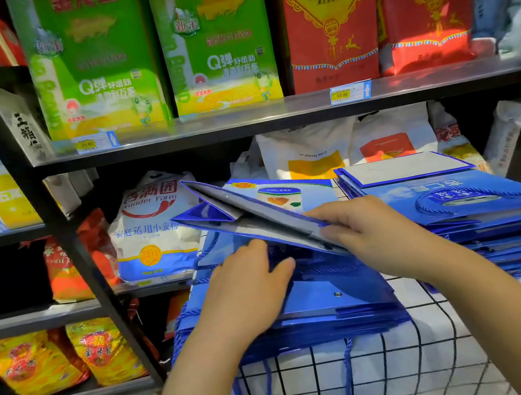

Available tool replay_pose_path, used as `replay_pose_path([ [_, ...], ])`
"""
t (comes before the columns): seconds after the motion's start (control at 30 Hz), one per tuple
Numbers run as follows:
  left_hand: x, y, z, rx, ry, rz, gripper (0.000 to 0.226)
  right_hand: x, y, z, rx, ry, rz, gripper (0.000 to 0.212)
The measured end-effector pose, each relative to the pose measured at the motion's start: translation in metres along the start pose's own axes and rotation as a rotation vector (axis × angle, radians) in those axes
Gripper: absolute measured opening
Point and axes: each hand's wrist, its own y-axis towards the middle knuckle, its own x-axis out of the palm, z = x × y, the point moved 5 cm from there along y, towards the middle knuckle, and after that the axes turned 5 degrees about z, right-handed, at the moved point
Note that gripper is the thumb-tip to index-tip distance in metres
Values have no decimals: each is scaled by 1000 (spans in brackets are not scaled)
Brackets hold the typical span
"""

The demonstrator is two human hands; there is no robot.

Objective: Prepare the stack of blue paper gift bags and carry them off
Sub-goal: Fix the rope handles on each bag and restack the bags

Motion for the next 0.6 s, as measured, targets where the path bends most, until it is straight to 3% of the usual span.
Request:
replay_pose_path([
  [0.07, 7, 4, 3, 85, 240, -17, 25, 1, 1, 0, 2, 13, 14, 27],
  [0.13, 17, 6, 3, 126, 334, -86, 28, 2, 2, 0, 8, 19, 25, 28],
  [0.33, 14, 7, 16, 258, 325, 13, 21, -1, 3, 2, 19, 57, 61, 31],
  [0.47, 3, -9, 21, 355, 160, 16, 21, -3, 2, 7, 64, 171, 101, 28],
  [0.6, -23, -24, 28, 298, -127, -4, 34, 3, -3, 9, 61, 226, -19, 23],
])
